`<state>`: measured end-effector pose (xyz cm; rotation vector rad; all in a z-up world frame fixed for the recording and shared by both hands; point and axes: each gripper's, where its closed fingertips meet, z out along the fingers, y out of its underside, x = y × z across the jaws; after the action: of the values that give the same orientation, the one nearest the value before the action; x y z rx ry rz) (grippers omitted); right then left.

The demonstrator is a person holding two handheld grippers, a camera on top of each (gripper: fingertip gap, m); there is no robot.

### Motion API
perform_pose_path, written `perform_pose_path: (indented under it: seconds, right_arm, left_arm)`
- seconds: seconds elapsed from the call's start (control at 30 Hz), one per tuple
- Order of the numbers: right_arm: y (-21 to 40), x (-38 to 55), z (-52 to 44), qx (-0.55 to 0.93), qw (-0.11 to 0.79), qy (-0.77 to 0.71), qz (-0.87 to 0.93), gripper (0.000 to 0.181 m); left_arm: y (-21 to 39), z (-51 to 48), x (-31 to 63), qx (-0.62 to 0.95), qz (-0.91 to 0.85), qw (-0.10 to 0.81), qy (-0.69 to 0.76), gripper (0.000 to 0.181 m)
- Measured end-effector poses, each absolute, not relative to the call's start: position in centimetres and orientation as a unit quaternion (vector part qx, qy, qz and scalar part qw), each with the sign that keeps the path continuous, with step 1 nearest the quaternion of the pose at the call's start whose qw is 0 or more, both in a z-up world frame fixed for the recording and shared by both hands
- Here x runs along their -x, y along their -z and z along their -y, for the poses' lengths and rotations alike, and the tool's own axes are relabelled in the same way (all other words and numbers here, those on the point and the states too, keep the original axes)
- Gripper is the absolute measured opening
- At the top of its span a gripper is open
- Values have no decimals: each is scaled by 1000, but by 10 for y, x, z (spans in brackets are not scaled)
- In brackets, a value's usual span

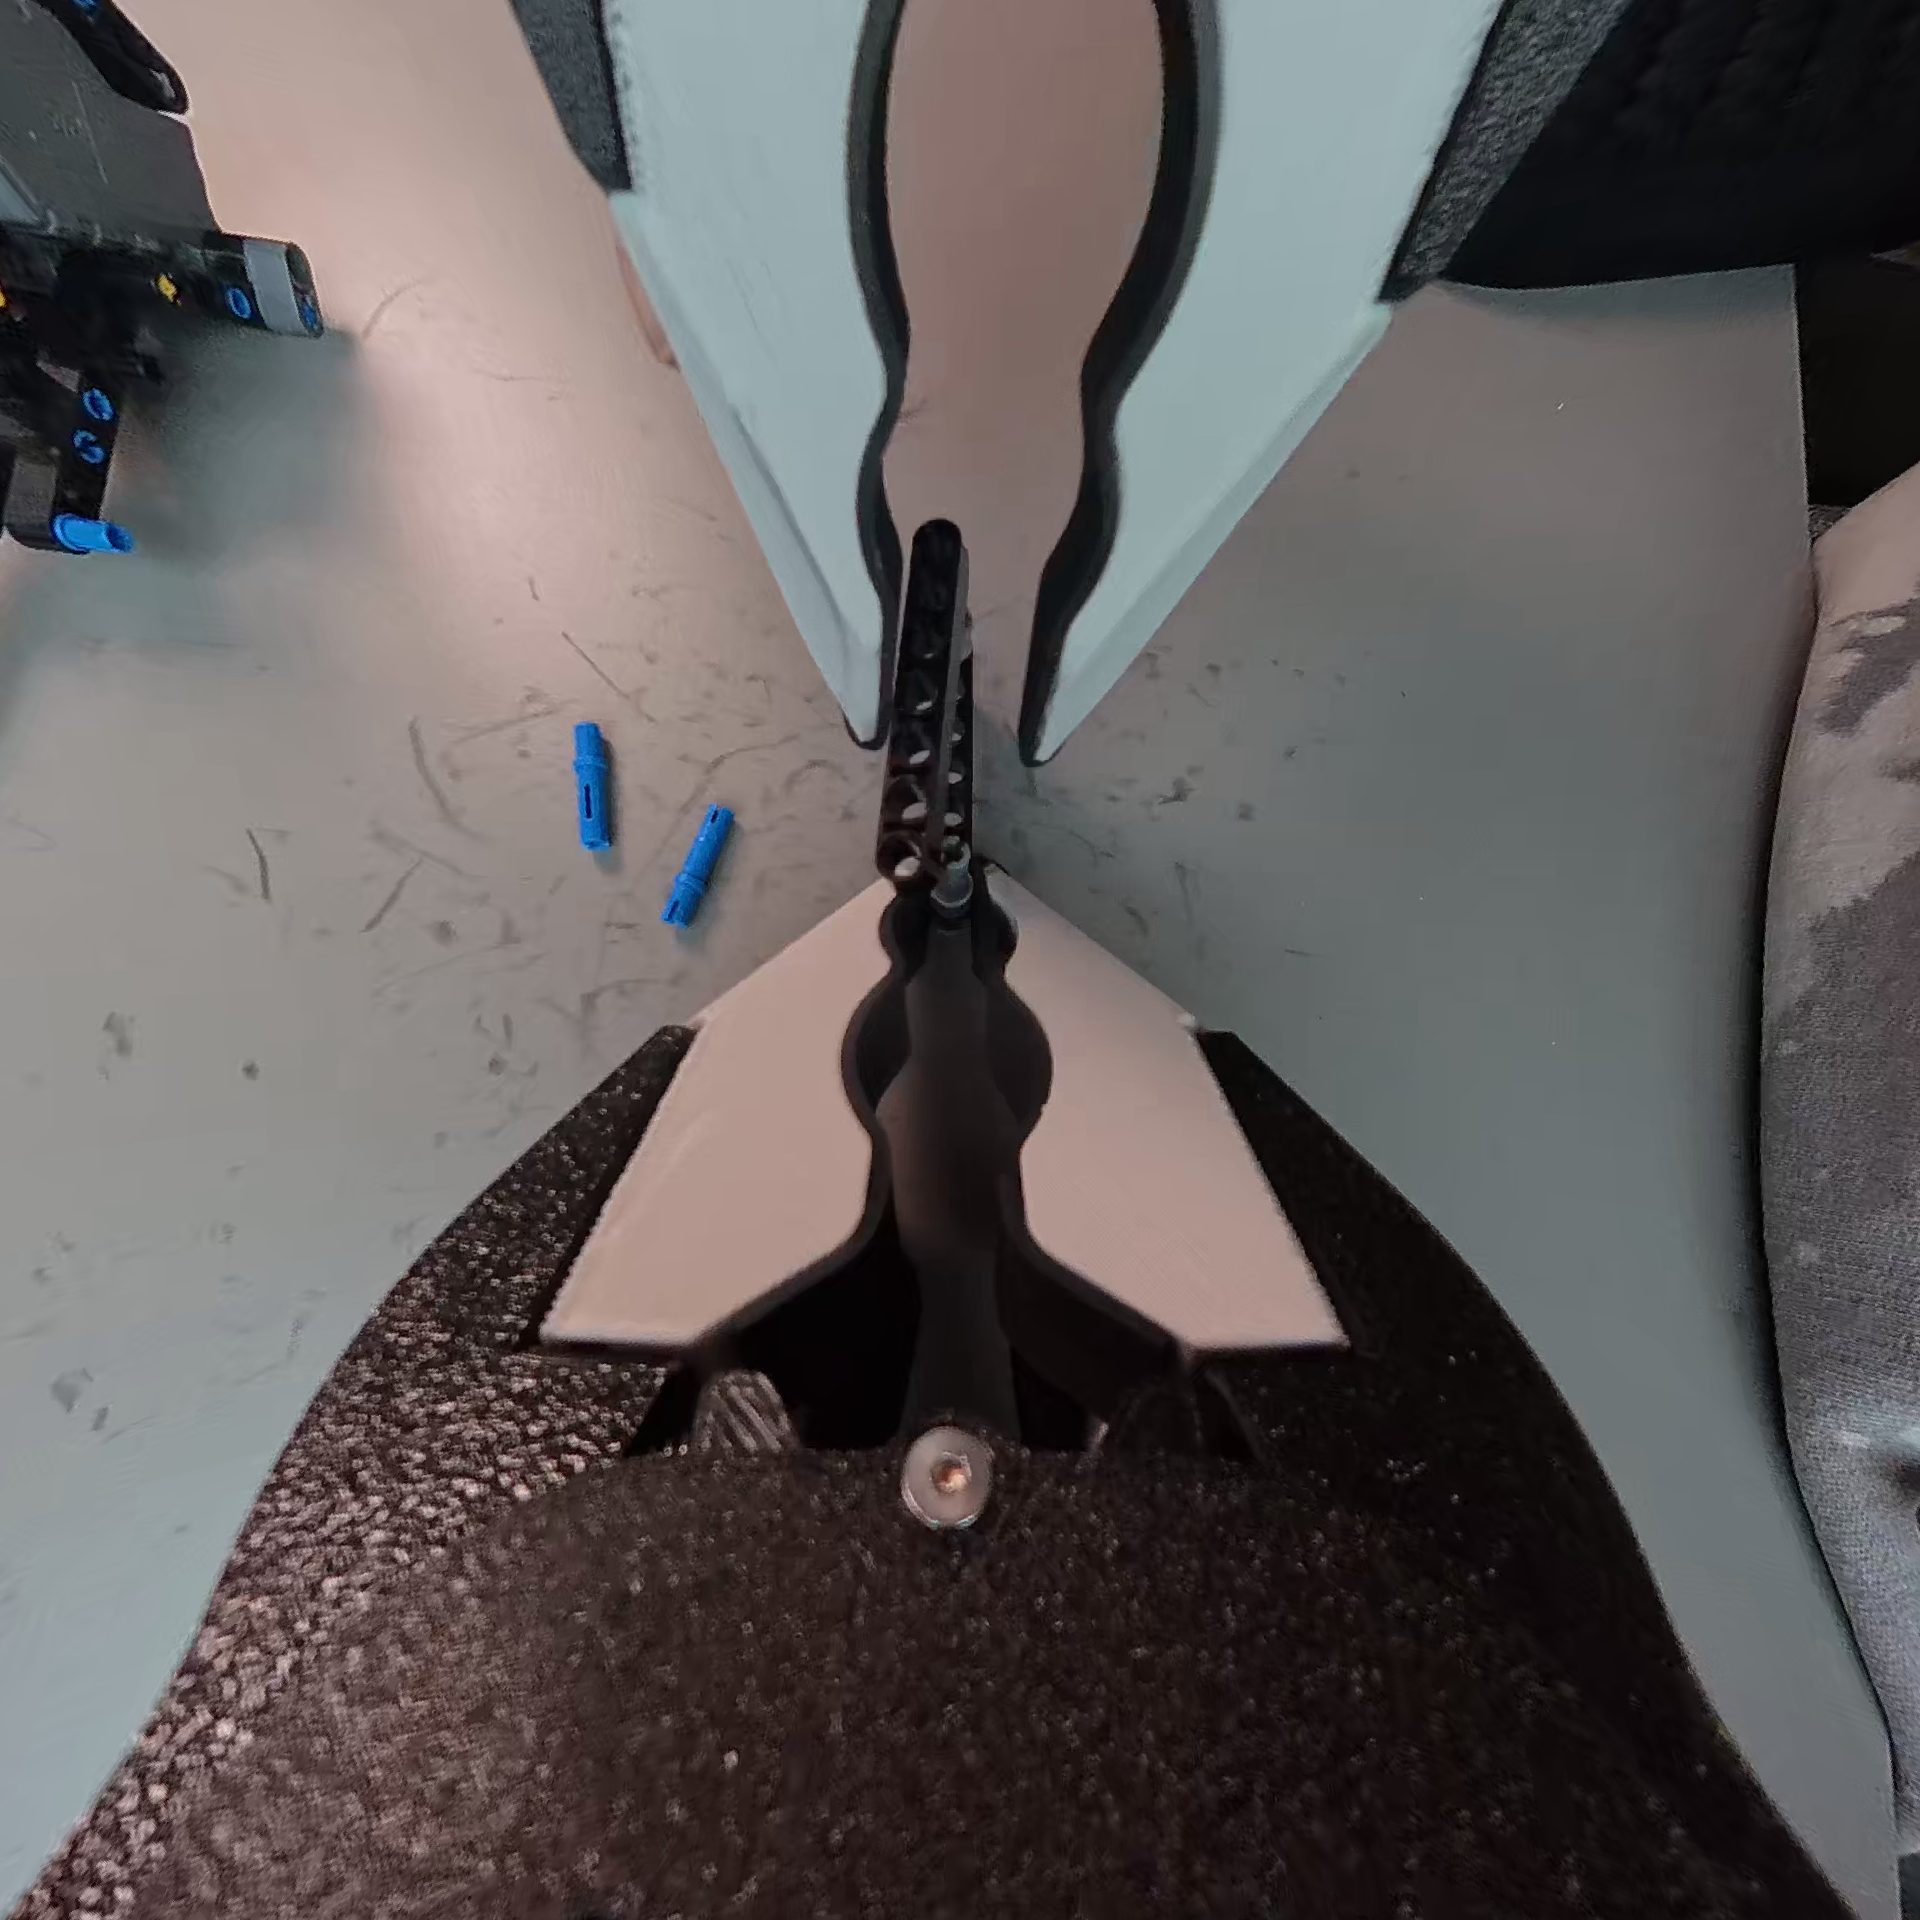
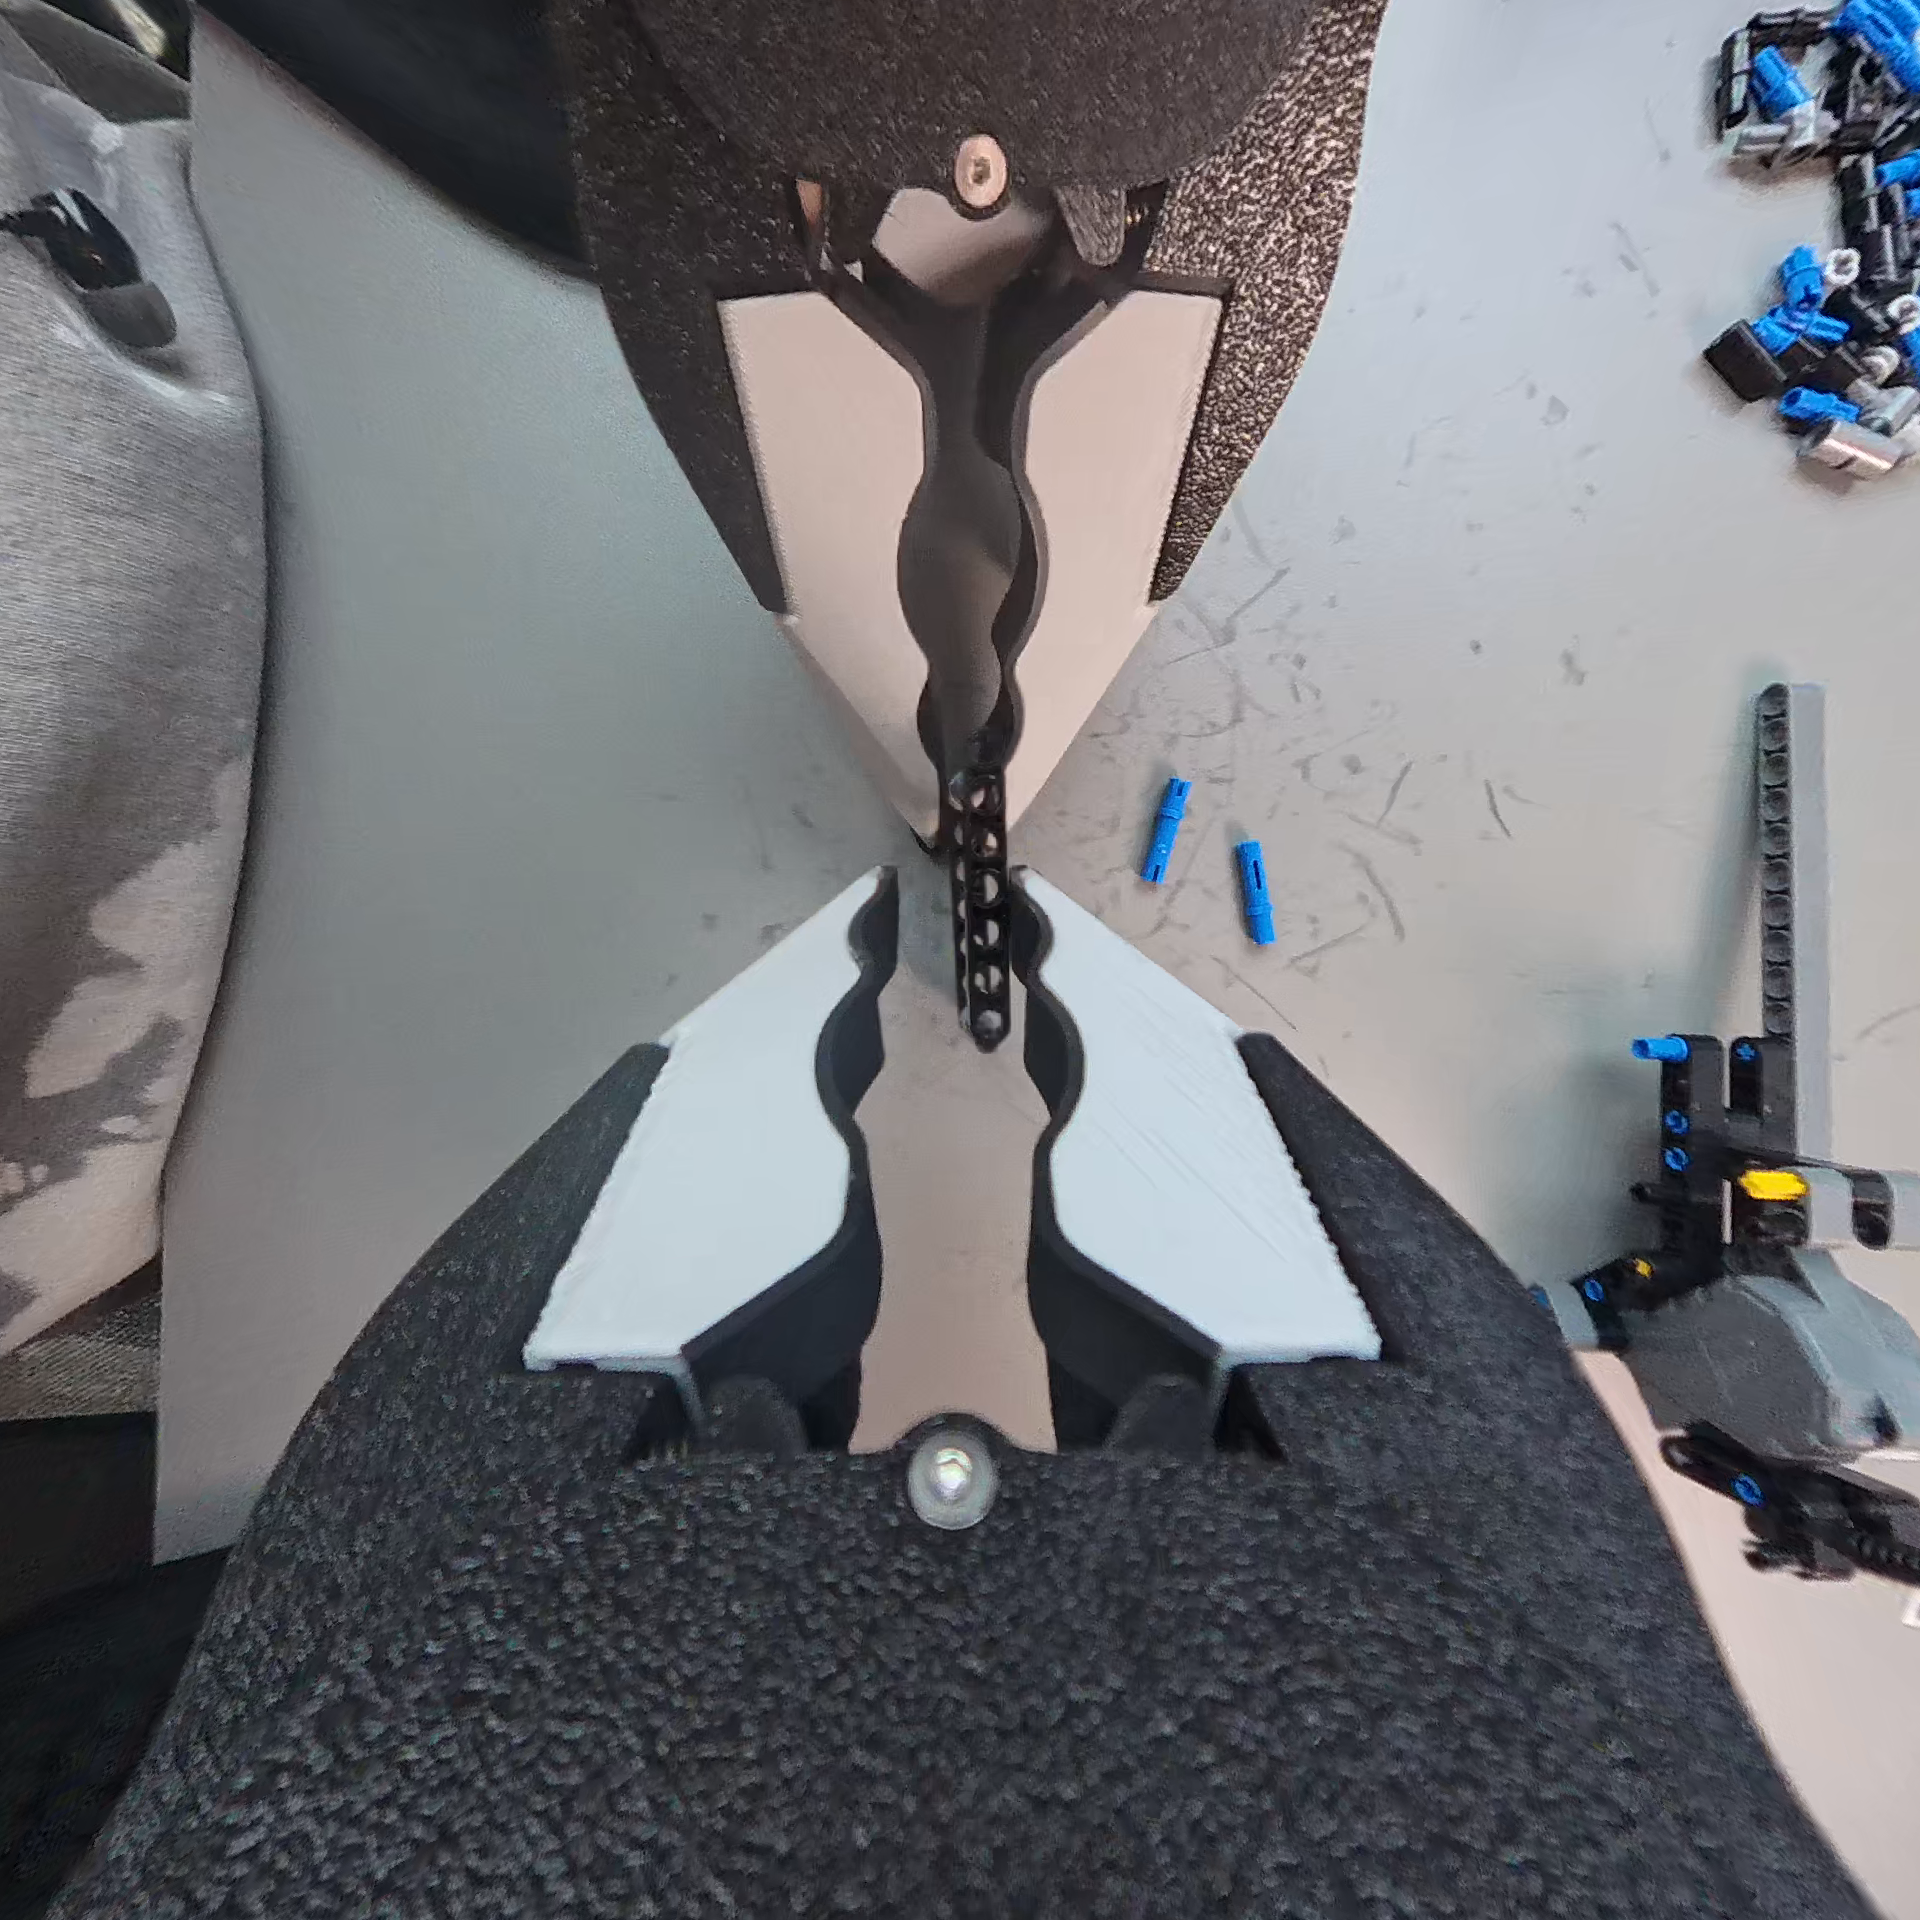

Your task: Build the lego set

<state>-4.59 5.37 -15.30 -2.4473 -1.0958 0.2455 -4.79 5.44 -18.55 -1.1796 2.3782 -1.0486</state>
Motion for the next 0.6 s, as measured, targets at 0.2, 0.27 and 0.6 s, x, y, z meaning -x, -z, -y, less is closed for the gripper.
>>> perform_pose_path:
  seconds: [0.2,0.27,0.6]
  right_arm:
    - [154,46,-57,878,250,-77,400,11]
    - [151,45,-57,876,258,-74,401,13]
    - [152,48,-49,890,254,-84,370,27]
  left_arm:
    - [186,-54,48,408,-825,145,363,8]
    - [186,-54,48,408,-825,144,363,8]
    - [186,-54,48,407,-825,146,363,8]
